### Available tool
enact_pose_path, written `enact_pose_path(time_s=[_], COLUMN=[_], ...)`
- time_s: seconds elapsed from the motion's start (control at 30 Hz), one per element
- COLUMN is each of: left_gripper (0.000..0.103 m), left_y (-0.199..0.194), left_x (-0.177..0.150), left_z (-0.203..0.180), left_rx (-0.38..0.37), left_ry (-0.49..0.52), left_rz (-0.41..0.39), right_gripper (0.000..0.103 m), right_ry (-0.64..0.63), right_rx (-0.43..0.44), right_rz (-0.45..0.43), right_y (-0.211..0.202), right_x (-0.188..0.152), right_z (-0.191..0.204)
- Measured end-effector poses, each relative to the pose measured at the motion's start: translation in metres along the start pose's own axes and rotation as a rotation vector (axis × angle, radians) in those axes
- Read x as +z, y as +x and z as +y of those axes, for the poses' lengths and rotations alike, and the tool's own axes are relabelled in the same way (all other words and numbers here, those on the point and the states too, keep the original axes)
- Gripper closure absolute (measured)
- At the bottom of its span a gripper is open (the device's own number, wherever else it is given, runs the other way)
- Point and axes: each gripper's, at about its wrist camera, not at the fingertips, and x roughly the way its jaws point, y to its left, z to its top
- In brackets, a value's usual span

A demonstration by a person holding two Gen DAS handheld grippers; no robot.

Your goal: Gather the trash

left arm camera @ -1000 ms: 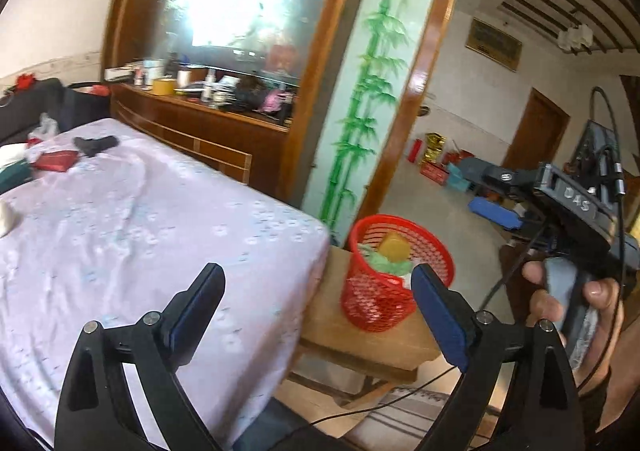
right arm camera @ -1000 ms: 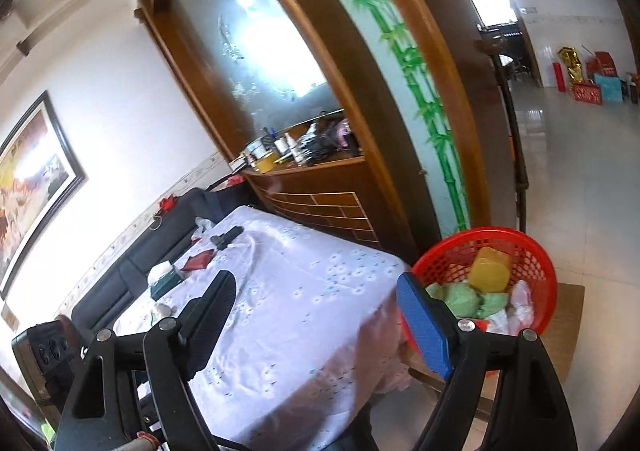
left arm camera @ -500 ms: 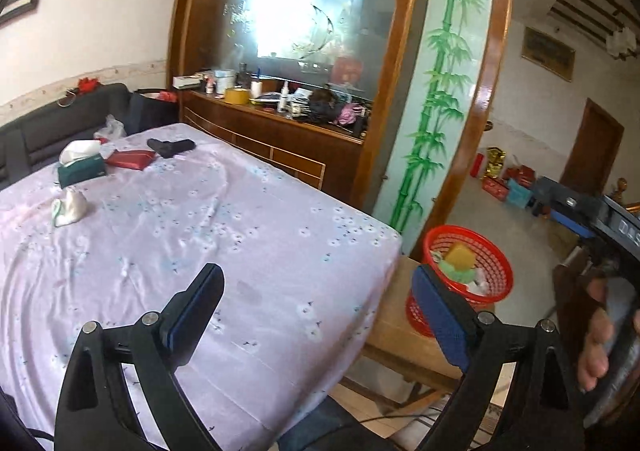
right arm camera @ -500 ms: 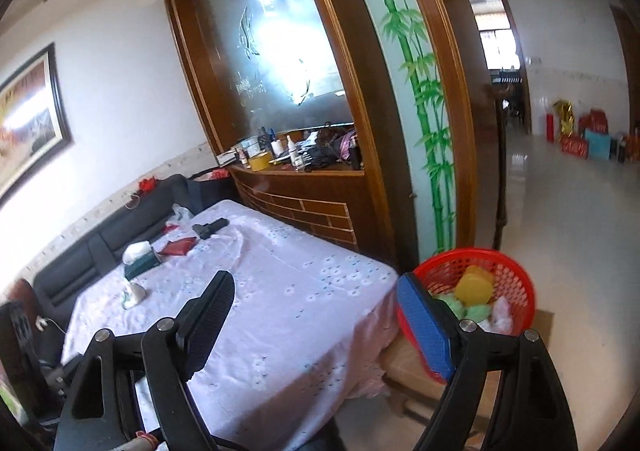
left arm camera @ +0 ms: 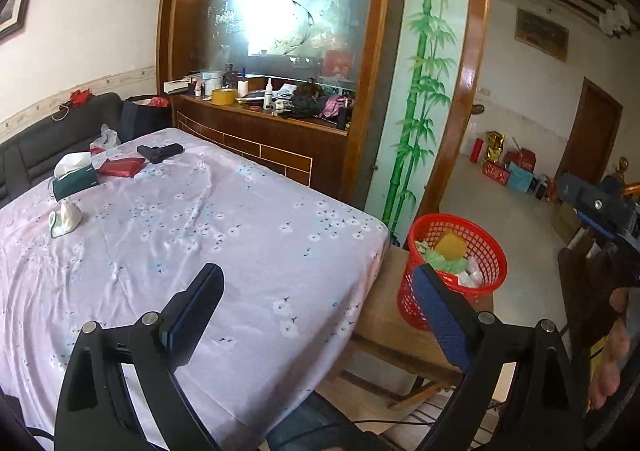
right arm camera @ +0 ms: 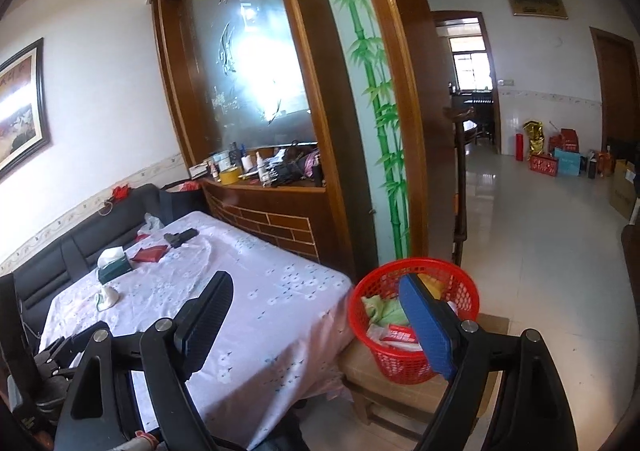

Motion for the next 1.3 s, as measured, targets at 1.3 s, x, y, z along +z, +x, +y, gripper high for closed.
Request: enact_pose_path(time_s=[1.3], left_gripper=[0.009], left_y=[0.007], left_x=[0.007], left_z=[-0.052], left_rx=[-0.047], left_ry=[0.085], left_rz=[0.029], right_gripper=[0.013], right_ry=[0.036], right_rx=[-0.165], right_rz=[-0.077], right_y=[-0.027], right_x=[-0.004], right_z=[-0.043])
